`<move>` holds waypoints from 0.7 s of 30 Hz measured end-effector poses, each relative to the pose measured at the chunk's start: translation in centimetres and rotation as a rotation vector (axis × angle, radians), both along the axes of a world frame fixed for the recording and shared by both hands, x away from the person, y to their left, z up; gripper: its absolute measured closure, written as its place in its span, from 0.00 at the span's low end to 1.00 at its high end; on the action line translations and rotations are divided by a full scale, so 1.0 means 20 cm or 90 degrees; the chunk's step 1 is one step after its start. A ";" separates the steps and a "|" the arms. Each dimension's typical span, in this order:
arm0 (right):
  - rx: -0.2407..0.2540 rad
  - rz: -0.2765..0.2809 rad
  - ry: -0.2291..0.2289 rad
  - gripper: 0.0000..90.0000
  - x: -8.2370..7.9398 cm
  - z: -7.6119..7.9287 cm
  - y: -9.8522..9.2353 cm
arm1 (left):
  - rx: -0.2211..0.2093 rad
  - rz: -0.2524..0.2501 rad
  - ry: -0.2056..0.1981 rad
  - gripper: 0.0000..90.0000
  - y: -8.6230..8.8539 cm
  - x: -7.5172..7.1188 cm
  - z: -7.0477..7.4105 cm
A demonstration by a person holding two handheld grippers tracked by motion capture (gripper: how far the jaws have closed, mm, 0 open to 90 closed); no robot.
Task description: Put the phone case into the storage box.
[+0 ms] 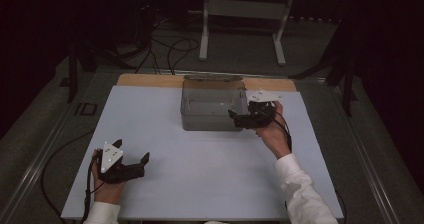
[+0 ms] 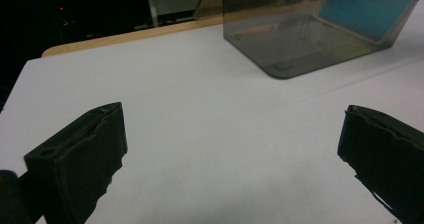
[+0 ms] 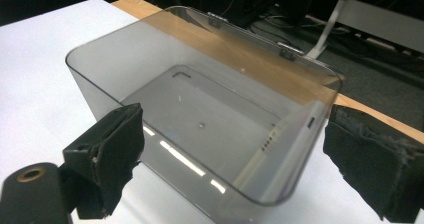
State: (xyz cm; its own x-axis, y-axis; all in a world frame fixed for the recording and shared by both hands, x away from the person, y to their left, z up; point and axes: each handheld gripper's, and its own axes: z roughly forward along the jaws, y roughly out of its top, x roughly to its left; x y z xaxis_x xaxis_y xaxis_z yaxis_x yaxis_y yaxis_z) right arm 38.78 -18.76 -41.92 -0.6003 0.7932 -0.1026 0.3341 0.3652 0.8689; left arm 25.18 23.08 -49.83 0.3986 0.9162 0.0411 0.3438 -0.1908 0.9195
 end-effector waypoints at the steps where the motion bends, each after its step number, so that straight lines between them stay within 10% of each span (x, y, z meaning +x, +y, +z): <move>1: 0.001 -0.003 0.000 0.10 -0.01 -0.01 -0.01 | 0.000 0.000 0.000 0.00 0.00 0.00 0.00; 12: 0.023 -0.038 -0.004 0.10 -0.18 -0.10 -0.17 | -0.004 0.002 -0.002 0.00 0.00 0.00 0.00; 21: -0.021 -0.050 -0.052 0.11 -0.36 -0.15 -0.29 | -0.006 0.006 -0.006 0.00 0.02 0.00 0.02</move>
